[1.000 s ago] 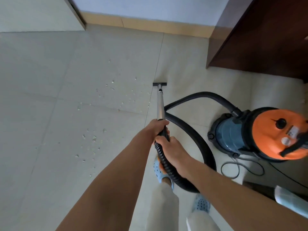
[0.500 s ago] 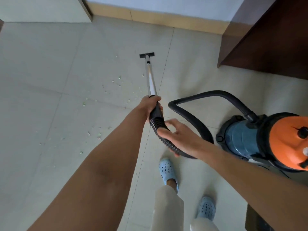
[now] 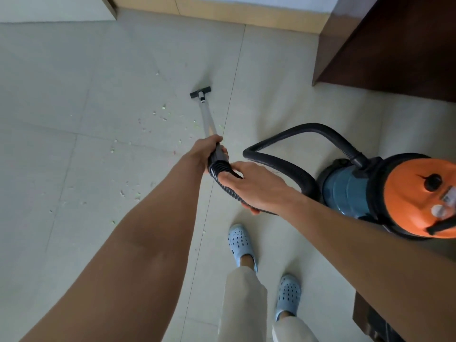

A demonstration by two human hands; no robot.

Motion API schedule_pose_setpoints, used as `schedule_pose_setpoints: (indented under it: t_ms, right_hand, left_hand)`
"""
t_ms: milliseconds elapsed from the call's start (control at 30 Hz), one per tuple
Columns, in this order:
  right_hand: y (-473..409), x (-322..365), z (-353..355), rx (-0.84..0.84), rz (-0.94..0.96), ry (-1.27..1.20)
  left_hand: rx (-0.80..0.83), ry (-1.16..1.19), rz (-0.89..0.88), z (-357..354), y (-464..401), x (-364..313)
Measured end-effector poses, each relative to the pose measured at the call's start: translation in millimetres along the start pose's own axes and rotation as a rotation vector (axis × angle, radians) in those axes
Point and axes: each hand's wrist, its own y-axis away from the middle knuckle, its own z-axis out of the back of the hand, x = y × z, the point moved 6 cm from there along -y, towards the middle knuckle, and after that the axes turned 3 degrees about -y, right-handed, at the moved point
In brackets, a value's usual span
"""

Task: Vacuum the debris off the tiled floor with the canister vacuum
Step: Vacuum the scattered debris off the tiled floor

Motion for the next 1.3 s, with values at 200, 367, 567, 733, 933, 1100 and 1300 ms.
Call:
schedule_pose_setpoints:
  t_ms: [200, 367, 567, 733, 933, 1100, 1300]
  right_hand:
    - [17, -19, -3, 0.071, -0.027, -0.122]
    - [33, -31, -2, 0.015, -0.028, 0.020]
    - [54, -47, 4, -0.031, 0.003, 0.206]
    - [74, -65, 4, -0.054, 0.004, 0.246]
    - [94, -86, -3, -0.058, 0.007, 0.232]
    - [106, -105, -16, -0.045, -0.023, 0.170]
    - [120, -126, -31, -0.043, -0.052, 0.070]
  left_hand:
    - [0.004, -0.023, -0.002, -17, 15, 23]
    - [0.018, 0.013, 0.007, -30, 25, 44]
    - [0.031, 0.047, 0.012, -45, 36, 68]
    - [0.038, 0.073, 0.026, -57, 45, 90]
    - [0.044, 0.080, 0.038, -66, 57, 119]
    - [0.018, 0.033, 0.015, -66, 64, 138]
    - [-0.009, -0.029, -0.010, -65, 72, 160]
